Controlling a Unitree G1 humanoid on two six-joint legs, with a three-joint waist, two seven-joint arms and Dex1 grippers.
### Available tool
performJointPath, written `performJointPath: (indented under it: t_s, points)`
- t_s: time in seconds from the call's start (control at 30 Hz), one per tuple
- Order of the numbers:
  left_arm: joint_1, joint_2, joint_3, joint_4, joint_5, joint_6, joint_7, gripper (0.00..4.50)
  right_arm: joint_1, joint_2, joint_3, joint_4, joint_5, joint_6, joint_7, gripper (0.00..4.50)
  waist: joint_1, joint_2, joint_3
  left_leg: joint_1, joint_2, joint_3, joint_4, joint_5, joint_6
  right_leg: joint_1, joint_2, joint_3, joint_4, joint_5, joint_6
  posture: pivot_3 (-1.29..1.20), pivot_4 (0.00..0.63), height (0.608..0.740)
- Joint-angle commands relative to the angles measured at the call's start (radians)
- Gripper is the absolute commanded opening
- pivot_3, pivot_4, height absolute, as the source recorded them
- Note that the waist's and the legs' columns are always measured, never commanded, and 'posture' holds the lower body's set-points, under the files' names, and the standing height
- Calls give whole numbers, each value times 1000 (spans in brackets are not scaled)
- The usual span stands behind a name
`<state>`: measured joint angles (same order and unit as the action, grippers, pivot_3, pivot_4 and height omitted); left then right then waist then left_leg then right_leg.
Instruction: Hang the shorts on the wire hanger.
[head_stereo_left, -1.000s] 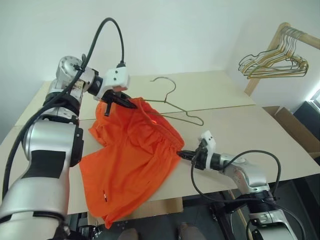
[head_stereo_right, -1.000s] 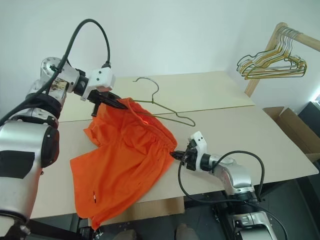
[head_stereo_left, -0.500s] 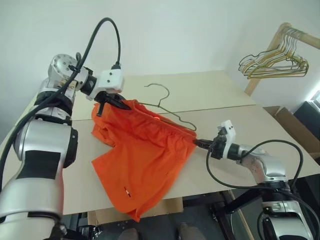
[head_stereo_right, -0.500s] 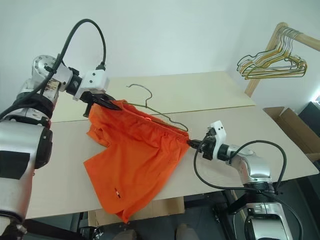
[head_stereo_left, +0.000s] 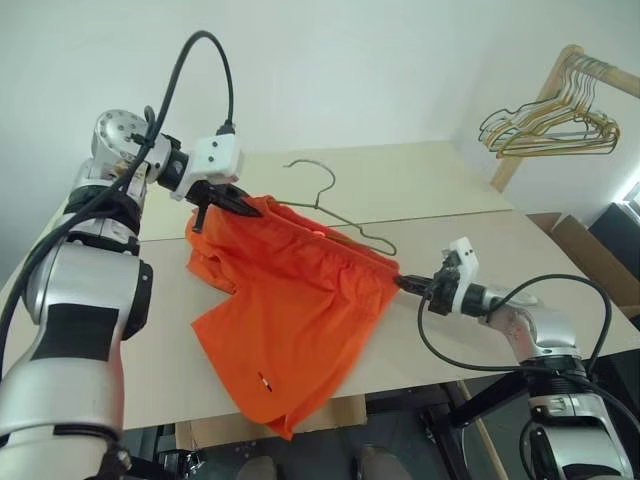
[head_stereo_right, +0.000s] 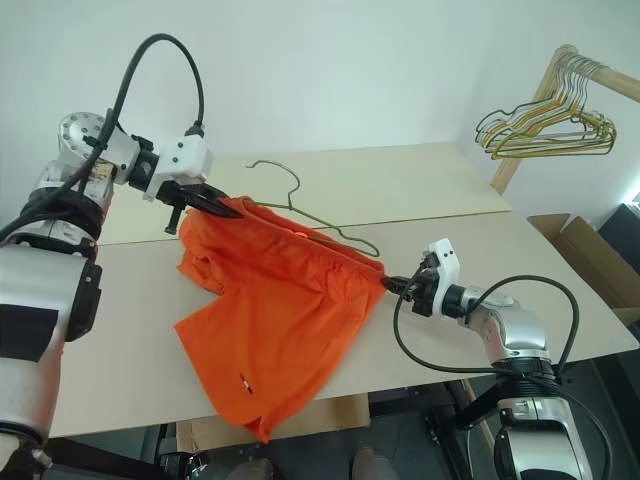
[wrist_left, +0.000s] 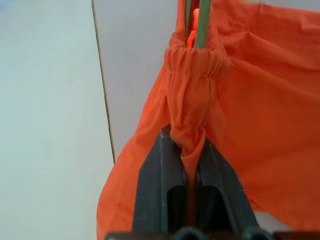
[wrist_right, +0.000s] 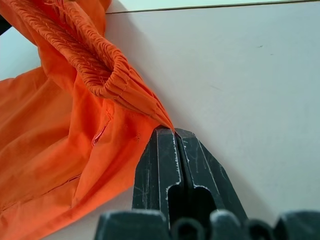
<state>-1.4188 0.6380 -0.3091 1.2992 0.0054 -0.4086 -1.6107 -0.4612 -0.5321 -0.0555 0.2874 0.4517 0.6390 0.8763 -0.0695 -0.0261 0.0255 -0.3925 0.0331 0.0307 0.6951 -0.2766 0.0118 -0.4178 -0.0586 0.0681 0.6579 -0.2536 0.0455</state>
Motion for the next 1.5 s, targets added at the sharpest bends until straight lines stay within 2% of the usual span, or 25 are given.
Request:
performJointPath:
  t_s: [0.03, 0.2, 0.43, 0.73, 0.9, 1.07, 1.27, 1.43, 1.5]
  points:
    - [-9, 50, -27, -38, -36, -1, -4, 0, -11, -30, -24, 21, -24, -15, -11, 13, 0, 0, 0, 0, 0, 0, 0, 0, 0, 0, 0, 0, 0, 0, 0, -17, 0, 740]
    - [0, 77, -72, -28, 14, -42, -4, 0, -18, -32, -25, 36, -29, -21, -10, 13, -2, 0, 0, 0, 0, 0, 0, 0, 0, 0, 0, 0, 0, 0, 0, -15, 0, 740]
    - [9, 88, -58, -10, 96, -70, 5, 0, -32, -42, -19, 59, -42, -44, -4, 13, 1, 0, 0, 0, 0, 0, 0, 0, 0, 0, 0, 0, -1, 0, 0, -14, 0, 740]
    - [49, 68, -59, -16, 217, -117, 170, 0, -23, -122, 46, -134, -129, -149, 31, 13, 3, 0, 0, -1, 0, 0, 0, 0, 0, -1, 0, 0, 0, 0, 0, -15, 0, 740]
    - [66, 36, -20, -17, 222, -108, 248, 0, -97, -164, 111, -274, -266, -262, -13, 13, 3, 0, 0, -1, 0, 1, 0, 0, 0, -2, 0, 0, -1, 0, 0, -18, 0, 740]
    - [73, 5, 44, -24, 196, -99, 293, 0, -197, -189, 174, -343, -362, -272, -26, 13, 5, 0, 0, -1, 0, 1, 0, 0, 0, -3, 0, 0, 0, 0, 0, -17, 0, 740]
    - [87, -2, 84, -26, 198, -98, 303, 0, -232, -186, 179, -328, -411, -367, -29, 13, 8, 0, 0, -2, 0, 1, 0, 0, 0, -3, 0, 0, 0, 0, 0, -12, 0, 740]
    - [102, -5, 99, -32, 212, -100, 309, 0, -252, -156, 161, -360, -368, -397, -7, 13, 9, 0, 0, -2, 0, 1, 0, 0, 0, -3, 0, 0, 0, 0, 0, -12, 0, 740]
    - [110, -16, 121, -33, 191, -96, 298, 0, -245, -162, 196, -363, -403, -445, 9, 13, 9, 0, 0, -2, 0, 1, 0, 0, 0, -2, 0, 0, 0, 0, 0, -15, 0, 740]
